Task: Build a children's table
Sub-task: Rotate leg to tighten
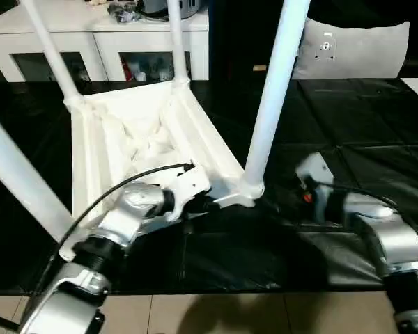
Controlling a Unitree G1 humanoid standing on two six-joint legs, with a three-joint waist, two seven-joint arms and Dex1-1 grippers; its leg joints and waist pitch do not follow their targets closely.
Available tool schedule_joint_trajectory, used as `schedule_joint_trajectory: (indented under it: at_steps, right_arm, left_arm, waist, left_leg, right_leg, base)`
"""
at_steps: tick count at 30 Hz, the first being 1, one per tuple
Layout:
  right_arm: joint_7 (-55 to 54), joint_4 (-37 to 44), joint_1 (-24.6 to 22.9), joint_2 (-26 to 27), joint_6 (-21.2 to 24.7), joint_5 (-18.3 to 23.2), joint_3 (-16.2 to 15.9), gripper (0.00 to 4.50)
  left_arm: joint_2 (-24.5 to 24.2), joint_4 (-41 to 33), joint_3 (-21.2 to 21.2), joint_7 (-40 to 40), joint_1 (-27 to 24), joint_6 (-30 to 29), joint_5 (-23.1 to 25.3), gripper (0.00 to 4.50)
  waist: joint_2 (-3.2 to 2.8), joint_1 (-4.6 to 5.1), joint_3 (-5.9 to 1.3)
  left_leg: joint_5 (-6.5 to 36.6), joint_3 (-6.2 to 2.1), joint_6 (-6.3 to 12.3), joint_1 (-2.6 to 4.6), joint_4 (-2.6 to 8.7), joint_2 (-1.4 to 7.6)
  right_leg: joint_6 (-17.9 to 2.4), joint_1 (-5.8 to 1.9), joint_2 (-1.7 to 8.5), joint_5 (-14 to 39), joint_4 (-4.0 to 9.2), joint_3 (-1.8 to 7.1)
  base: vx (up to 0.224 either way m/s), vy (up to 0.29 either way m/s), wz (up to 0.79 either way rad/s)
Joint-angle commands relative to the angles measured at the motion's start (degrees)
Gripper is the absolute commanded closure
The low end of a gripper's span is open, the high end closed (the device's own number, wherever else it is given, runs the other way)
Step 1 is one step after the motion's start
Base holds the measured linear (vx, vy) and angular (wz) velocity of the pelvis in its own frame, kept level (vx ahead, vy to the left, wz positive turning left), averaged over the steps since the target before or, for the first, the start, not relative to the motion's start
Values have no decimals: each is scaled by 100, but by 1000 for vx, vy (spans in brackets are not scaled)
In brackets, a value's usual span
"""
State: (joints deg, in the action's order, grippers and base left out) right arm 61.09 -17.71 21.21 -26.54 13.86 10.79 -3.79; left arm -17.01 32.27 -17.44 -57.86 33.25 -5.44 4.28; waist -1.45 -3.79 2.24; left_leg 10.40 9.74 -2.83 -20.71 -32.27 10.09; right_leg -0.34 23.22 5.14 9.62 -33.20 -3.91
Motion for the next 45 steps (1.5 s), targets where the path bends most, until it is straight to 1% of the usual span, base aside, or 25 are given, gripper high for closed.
schedule_joint_trajectory:
  at_steps: [1,2,4,6,7,8,13,18,19,21,22,25,26,28,32,33,36,37,39,40,41,42,43,44,45]
  right_arm:
    - [420,-177,178,-128,-295,-18,-118,35]
    - [598,-251,221,-173,-371,12,-139,59]
    - [765,-366,297,-203,-436,83,-131,69]
    - [944,-491,373,-236,-505,150,-135,87]
    - [1053,-587,422,-242,-626,173,-129,111]
    - [1119,-652,451,-239,-712,185,-122,111]
    - [1544,-764,483,-269,-788,304,-190,150]
    - [2007,-812,490,-293,-553,448,-286,198]
    - [2086,-848,503,-291,-506,467,-309,198]
    - [2178,-881,516,-302,-465,487,-334,207]
    - [2201,-890,520,-302,-466,486,-345,238]
    - [2350,-1013,573,-254,-461,448,-457,246]
    - [2349,-1041,580,-208,-436,466,-455,246]
    - [2368,-998,536,-153,-407,487,-482,253]
    - [2388,-807,389,-79,-328,602,-485,259]
    - [2289,-715,324,-31,-239,648,-465,259]
    - [1562,-361,130,196,-12,574,-420,260]
    - [1562,-361,130,196,-12,574,-420,261]
    - [468,-242,81,553,109,232,-372,261]
    - [20,-201,80,731,283,138,-333,261]
    - [-438,-162,81,936,462,55,-276,261]
    - [-815,-116,81,1128,684,47,-193,261]
    - [-1057,-80,77,1252,829,45,-137,262]
    - [-1111,-67,75,1281,875,45,-124,262]
    - [-1669,44,38,1545,1201,-81,-59,262]
  left_arm:
    - [-70,-79,-167,-490,-126,290,-194,450]
    - [-136,-148,-230,-710,-152,299,-232,450]
    - [-190,-186,-291,-918,-173,348,-258,450]
    - [-223,-197,-348,-1092,-180,408,-264,450]
    - [-235,-171,-401,-1214,-170,477,-250,450]
    - [-238,-154,-432,-1280,-163,511,-237,450]
    - [-191,-116,-495,-1405,-125,563,-233,450]
    - [-156,-227,-527,-1516,-171,520,-278,450]
    - [-165,-239,-528,-1516,-187,524,-268,450]
    - [-177,-268,-525,-1505,-204,511,-252,450]
    - [-181,-273,-519,-1501,-207,506,-251,450]
    - [-271,-403,-443,-1516,-260,413,-296,450]
    - [-291,-408,-427,-1523,-268,403,-309,450]
    - [-324,-415,-406,-1511,-287,364,-307,450]
    - [-238,-375,-338,-1383,-293,223,-330,450]
    - [-185,-347,-327,-1291,-295,173,-322,450]
    - [17,-267,-257,-894,-219,-71,-274,450]
    - [17,-267,-257,-894,-219,-71,-274,450]
    - [284,-204,-86,-460,-97,-386,-339,450]
    - [419,-175,-8,-247,-40,-538,-370,450]
    - [559,-133,52,-16,22,-673,-376,450]
    - [666,-112,82,190,64,-798,-347,450]
    - [733,-107,98,322,87,-881,-325,450]
    - [751,-99,101,362,94,-897,-315,450]
    - [944,-15,147,745,164,-1070,-240,450]
  waist:
    - [138,-53,-330]
    - [106,-62,-330]
    - [55,-81,-329]
    - [65,-108,-335]
    - [45,-130,-338]
    - [29,-152,-346]
    - [60,-206,-346]
    - [96,-243,-354]
    - [145,-259,-354]
    - [106,-291,-355]
    - [98,-298,-353]
    - [87,-310,-352]
    - [111,-307,-345]
    - [106,-316,-350]
    - [43,-314,-347]
    - [61,-310,-346]
    - [51,-326,-346]
    - [58,-318,-324]
    - [60,-281,-286]
    - [77,-220,-249]
    - [67,-207,-245]
    - [152,-133,-231]
    - [125,-116,-223]
    - [123,-76,-236]
    - [139,-58,-240]
  left_leg:
    - [873,-25,593,-20,273,249]
    - [949,-24,563,-7,276,274]
    - [968,-29,549,-6,282,291]
    - [968,-22,555,4,274,297]
    - [1021,-16,542,19,270,300]
    - [1064,-8,518,44,260,299]
    - [1091,-17,505,14,263,295]
    - [949,-22,570,9,253,295]
    - [921,-15,600,7,249,297]
    - [894,-20,605,16,249,305]
    - [910,-23,592,8,251,304]
    - [974,-31,540,15,259,304]
    - [1011,-28,535,7,262,305]
    - [980,-31,521,8,260,300]
    - [1029,-35,474,5,262,293]
    - [1039,-31,469,3,263,290]
    - [1002,-37,462,8,272,299]
    - [1080,-38,410,6,290,291]
    - [1381,-44,245,22,321,264]
    - [1604,-69,90,17,358,240]
    - [1740,-88,29,42,365,231]
    - [1923,-104,-46,56,354,200]
    - [1969,-121,-73,60,355,192]
    - [2021,-140,-60,73,346,181]
    - [1999,-134,-30,80,348,181]
  right_leg:
    - [-1293,-326,337,1303,350,203]
    - [-1313,-314,321,1298,345,206]
    - [-1376,-310,314,1155,322,206]
    - [-1449,-314,314,984,306,211]
    - [-1468,-305,316,968,307,213]
    - [-1505,-294,319,928,307,216]
    - [-1502,-332,326,946,290,209]
    - [-1465,-334,331,995,286,207]
    - [-1466,-332,333,989,286,206]
    - [-1479,-317,339,1023,277,206]
    - [-1472,-319,340,1031,279,204]
    - [-1478,-315,343,1075,275,196]
    - [-1456,-319,345,1121,284,201]
    - [-1426,-319,346,1161,282,201]
    - [-1425,-316,341,1171,294,200]
    - [-1420,-322,339,1174,298,200]
    - [-1405,-319,330,1128,289,208]
    - [-1341,-315,330,1317,312,206]
    - [-1152,-297,345,2013,392,200]
    - [-926,-304,344,2635,439,181]
    - [-810,-290,357,2952,470,168]
    - [-550,-271,370,3512,550,142]
    - [-452,-266,372,3703,560,136]
    - [-239,-236,387,3990,625,121]
    - [-227,-232,373,3923,636,124]
  base:
    - [0,0,0]
    - [0,0,0]
    - [0,0,0]
    - [0,0,0]
    - [0,0,0]
    - [0,0,0]
    - [0,0,0]
    - [0,0,0]
    - [0,0,0]
    - [0,0,0]
    - [0,0,0]
    - [0,0,0]
    - [0,0,0]
    - [0,0,0]
    - [0,0,0]
    - [0,0,0]
    - [0,0,0]
    - [0,0,0]
    - [0,0,0]
    - [0,0,0]
    - [0,0,0]
    - [0,0,0]
    - [0,0,0]
    - [0,0,0]
    - [0,0,0]
